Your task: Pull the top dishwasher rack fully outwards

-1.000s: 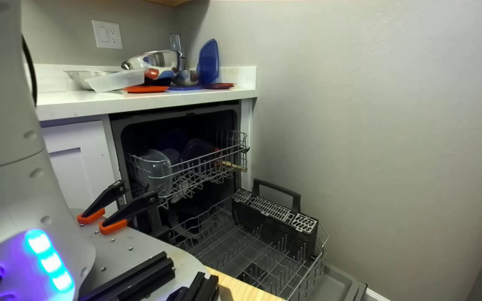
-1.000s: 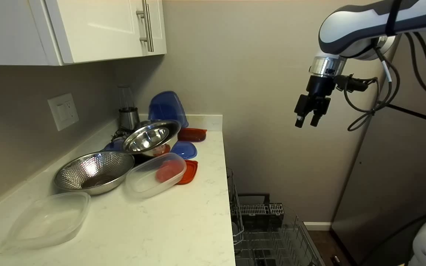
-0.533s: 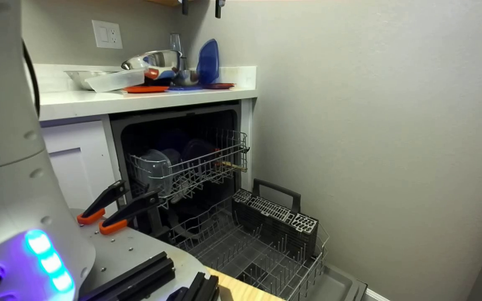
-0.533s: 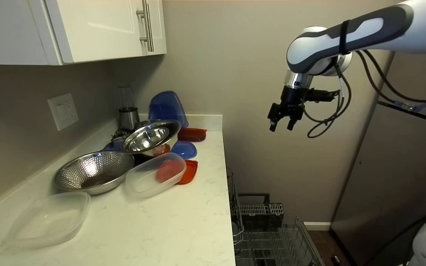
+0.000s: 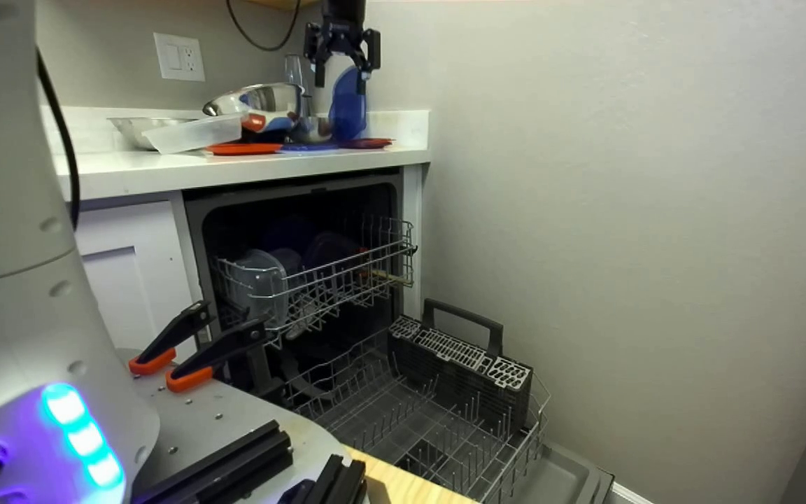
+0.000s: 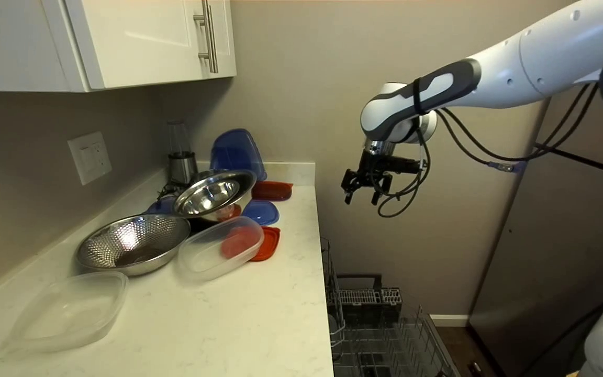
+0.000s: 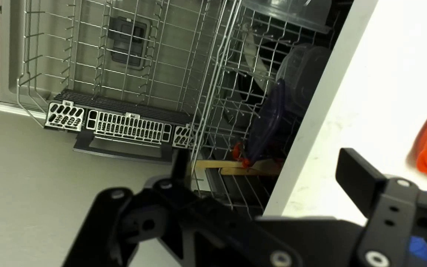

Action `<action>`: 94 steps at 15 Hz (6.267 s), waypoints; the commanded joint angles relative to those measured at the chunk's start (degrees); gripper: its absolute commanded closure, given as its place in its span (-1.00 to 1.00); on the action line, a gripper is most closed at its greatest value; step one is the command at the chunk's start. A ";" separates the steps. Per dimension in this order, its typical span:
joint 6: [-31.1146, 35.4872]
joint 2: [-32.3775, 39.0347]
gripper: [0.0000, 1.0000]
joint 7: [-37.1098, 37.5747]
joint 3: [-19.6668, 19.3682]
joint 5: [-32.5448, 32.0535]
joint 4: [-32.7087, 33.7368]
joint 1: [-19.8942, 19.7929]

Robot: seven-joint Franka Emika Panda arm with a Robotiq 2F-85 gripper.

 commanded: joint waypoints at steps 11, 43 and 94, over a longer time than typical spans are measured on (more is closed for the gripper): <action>9.28 19.74 -1.00 4.28 0.42 1.23 8.83 -0.25; 18.69 49.35 -1.00 5.62 3.77 13.83 23.41 -3.44; 14.64 39.15 -1.00 10.74 -13.74 1.07 6.29 -8.71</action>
